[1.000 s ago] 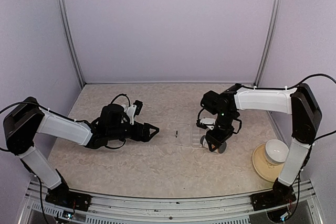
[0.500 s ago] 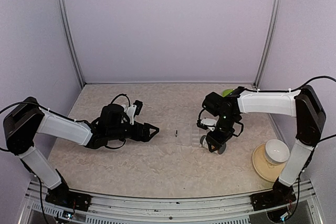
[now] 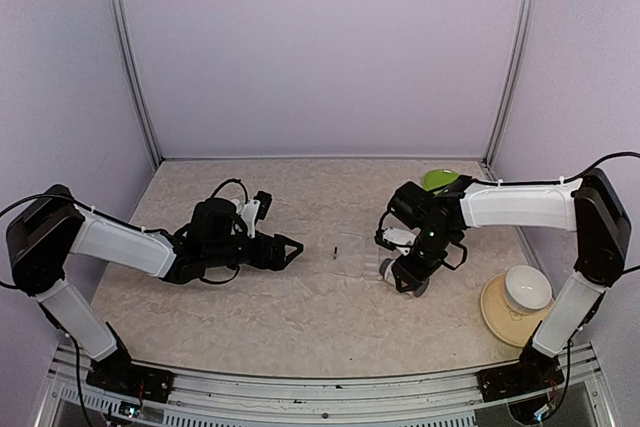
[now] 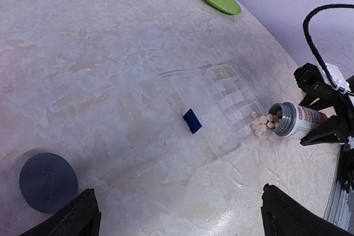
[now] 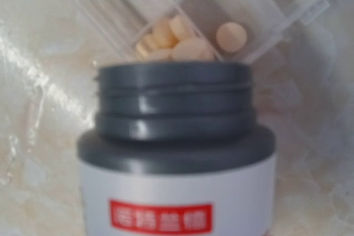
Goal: Sort the pills into containers
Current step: Pour the pill into the compartment of the pill container.
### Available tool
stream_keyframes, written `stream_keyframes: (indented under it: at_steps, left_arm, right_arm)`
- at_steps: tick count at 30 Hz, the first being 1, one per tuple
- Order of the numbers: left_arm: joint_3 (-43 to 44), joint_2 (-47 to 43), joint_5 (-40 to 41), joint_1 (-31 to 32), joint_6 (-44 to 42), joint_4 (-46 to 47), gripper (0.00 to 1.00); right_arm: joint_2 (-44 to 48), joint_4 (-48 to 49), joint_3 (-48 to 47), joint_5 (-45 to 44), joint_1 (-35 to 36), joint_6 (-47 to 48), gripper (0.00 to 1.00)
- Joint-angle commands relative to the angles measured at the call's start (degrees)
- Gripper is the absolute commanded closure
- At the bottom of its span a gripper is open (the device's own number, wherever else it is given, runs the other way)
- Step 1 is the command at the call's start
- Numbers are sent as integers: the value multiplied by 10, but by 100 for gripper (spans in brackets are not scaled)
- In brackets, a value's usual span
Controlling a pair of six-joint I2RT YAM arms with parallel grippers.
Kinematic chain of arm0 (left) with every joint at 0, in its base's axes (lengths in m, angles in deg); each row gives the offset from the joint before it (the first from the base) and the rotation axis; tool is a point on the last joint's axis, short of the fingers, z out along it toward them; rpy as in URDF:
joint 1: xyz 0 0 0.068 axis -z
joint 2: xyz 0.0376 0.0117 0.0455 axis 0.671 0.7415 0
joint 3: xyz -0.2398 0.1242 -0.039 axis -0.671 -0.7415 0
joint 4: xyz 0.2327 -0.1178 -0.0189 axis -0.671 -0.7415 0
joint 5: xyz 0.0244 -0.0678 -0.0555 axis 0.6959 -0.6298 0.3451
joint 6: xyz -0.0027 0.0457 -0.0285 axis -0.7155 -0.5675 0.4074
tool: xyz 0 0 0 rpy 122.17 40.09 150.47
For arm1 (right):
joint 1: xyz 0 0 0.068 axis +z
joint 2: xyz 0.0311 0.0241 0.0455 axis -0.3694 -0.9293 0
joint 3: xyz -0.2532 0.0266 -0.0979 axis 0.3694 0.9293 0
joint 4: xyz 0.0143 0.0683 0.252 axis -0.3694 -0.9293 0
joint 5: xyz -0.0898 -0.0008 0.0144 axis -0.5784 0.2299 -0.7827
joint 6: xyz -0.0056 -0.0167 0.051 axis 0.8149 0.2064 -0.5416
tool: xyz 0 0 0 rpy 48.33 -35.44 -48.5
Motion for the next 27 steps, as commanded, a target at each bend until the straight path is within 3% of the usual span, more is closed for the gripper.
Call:
stream_keyframes:
  at_steps: [1, 16, 27]
  left_arm:
    - [-3, 3, -5, -3, 1, 15, 1]
    - [-4, 1, -2, -2, 0, 14, 1]
    - [-4, -1, 2, -2, -2, 11, 1]
  right_arm:
    - [31, 32, 17, -19, 7, -17, 85]
    - [79, 114, 80, -39, 28, -32, 85]
    - [159, 245, 151, -73, 46, -31, 85]
